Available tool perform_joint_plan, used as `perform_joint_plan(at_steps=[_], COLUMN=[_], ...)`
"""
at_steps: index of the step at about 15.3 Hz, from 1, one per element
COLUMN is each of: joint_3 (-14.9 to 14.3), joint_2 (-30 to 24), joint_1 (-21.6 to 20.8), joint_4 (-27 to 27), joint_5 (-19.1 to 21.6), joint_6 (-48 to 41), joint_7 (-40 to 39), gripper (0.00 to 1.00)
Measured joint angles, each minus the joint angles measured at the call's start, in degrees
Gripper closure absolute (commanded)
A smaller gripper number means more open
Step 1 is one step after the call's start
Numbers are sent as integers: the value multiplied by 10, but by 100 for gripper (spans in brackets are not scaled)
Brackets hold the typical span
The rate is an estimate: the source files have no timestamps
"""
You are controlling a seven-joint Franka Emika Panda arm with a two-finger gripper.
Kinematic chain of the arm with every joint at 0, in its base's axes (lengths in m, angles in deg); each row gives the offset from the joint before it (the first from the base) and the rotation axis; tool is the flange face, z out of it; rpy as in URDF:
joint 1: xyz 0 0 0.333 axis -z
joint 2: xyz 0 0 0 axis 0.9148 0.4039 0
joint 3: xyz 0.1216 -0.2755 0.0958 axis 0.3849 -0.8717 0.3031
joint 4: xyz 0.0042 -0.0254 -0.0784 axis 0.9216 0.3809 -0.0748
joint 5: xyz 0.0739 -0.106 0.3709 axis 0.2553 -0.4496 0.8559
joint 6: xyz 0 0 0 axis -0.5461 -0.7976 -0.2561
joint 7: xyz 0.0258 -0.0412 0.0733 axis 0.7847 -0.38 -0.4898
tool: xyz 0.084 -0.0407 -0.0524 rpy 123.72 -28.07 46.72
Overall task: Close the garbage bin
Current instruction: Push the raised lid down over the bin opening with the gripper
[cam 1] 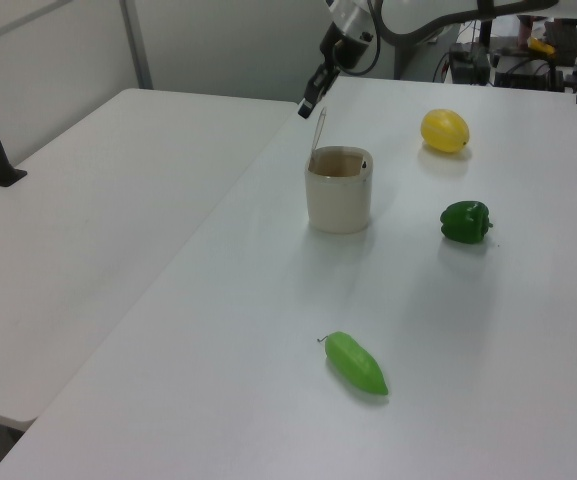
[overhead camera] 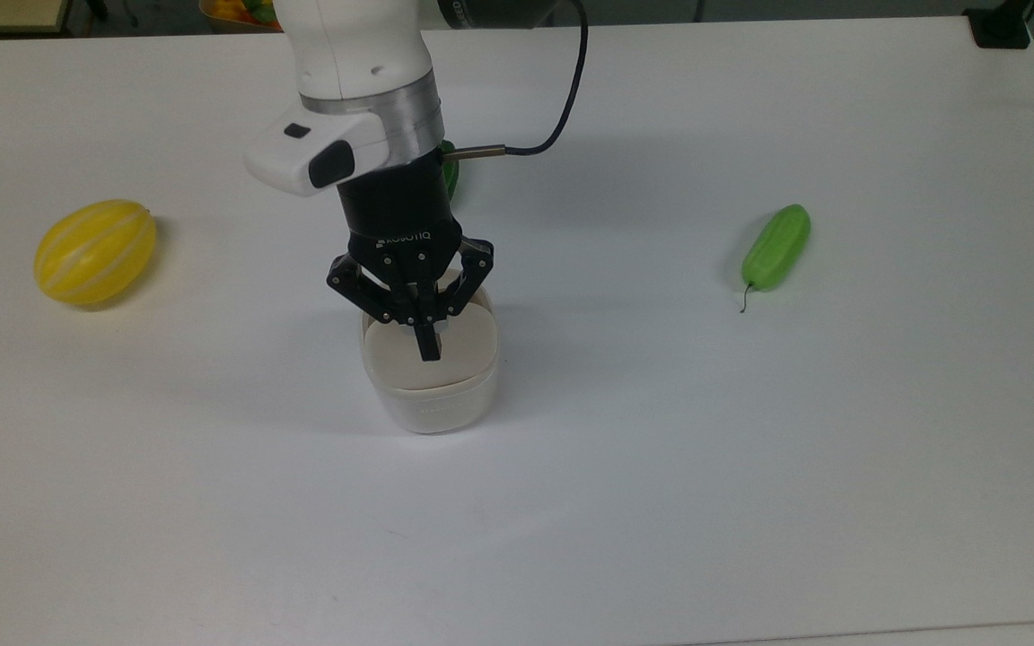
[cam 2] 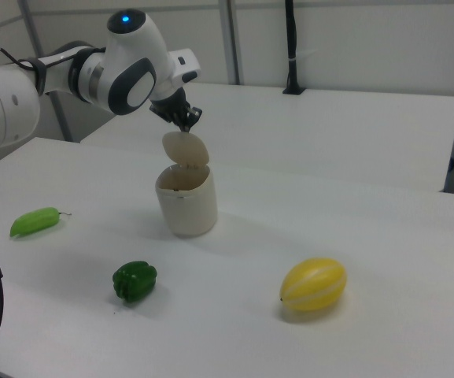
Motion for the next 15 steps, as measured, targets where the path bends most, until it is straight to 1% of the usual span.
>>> perform_joint_plan(at_steps=[2, 8, 15], joint_3=[-3, -15, -16], joint_2=[-2, -10, -8], joint_1=[2, 4, 5], joint_4=[0, 4, 46], joint_5=[0, -1, -9], joint_6=[-57, -144, -156], joint_7=[-9, -11, -12], gripper=[97, 97, 97])
